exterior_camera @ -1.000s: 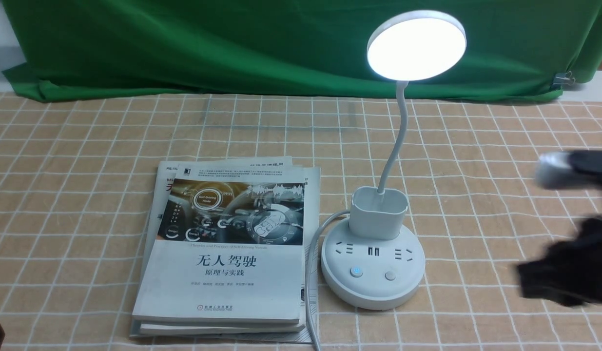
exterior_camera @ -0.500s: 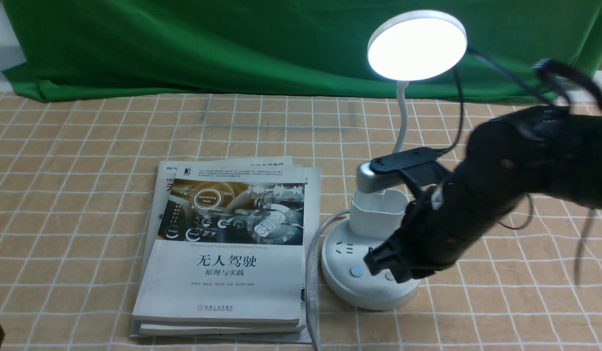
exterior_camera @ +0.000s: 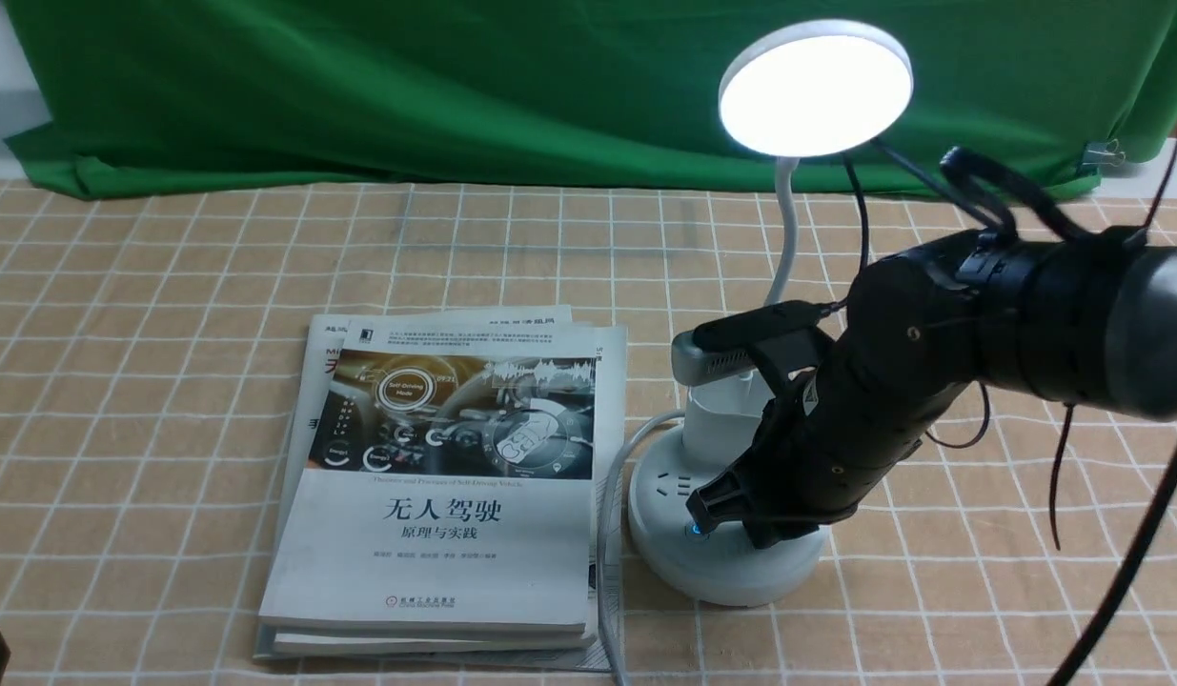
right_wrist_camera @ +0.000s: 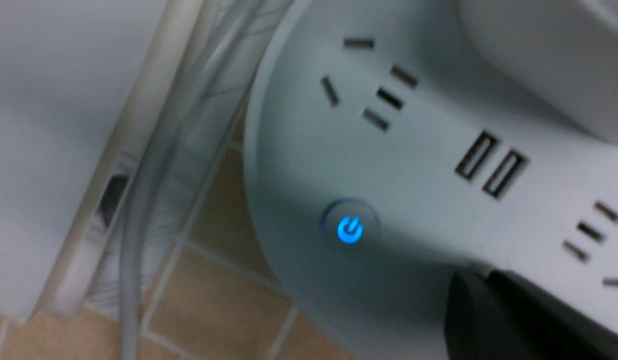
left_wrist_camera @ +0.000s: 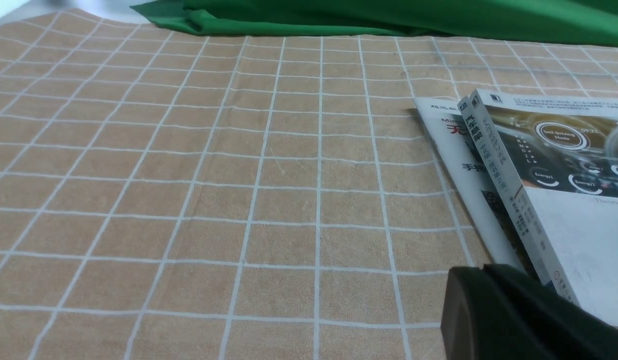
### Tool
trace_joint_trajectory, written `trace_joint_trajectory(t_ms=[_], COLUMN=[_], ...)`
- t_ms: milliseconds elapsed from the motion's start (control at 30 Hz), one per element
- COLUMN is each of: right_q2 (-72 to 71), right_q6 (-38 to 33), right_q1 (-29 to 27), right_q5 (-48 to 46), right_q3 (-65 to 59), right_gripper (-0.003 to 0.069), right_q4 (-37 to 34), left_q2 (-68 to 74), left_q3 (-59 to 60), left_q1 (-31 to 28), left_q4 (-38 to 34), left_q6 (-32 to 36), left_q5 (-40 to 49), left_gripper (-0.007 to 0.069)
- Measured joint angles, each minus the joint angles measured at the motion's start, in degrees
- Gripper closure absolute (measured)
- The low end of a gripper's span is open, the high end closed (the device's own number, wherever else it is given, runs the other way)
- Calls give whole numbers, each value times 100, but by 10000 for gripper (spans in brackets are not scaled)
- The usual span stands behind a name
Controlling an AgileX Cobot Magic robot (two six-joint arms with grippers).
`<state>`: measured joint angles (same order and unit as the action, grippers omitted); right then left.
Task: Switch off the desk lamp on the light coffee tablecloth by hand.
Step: 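Press the power button on the lamp base to turn the lamp off with the right gripper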
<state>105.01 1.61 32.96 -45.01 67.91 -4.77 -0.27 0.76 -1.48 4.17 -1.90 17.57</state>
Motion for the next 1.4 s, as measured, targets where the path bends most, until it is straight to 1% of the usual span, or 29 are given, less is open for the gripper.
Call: trace_joint_trajectory(t_ms=[367,633,1000,1400], right_q2=[10,-356,41,-124], right_q6=[10,39,39,44], right_q1=[-11,-11,-11,-11], right_q5=[-78,-75,-35,-15], right_q3=[44,-10,27,0], right_gripper=[620,620,620,620], right_q4=[0,0,8,2], left_q2=[0,0,0,0], left_q3=[0,0,0,0], left_q1=[0,0,0,0], left_q4=[0,0,0,0], left_q6=[0,-5,-5,-5], left_q5=[0,0,0,0], left_gripper=[620,620,620,620])
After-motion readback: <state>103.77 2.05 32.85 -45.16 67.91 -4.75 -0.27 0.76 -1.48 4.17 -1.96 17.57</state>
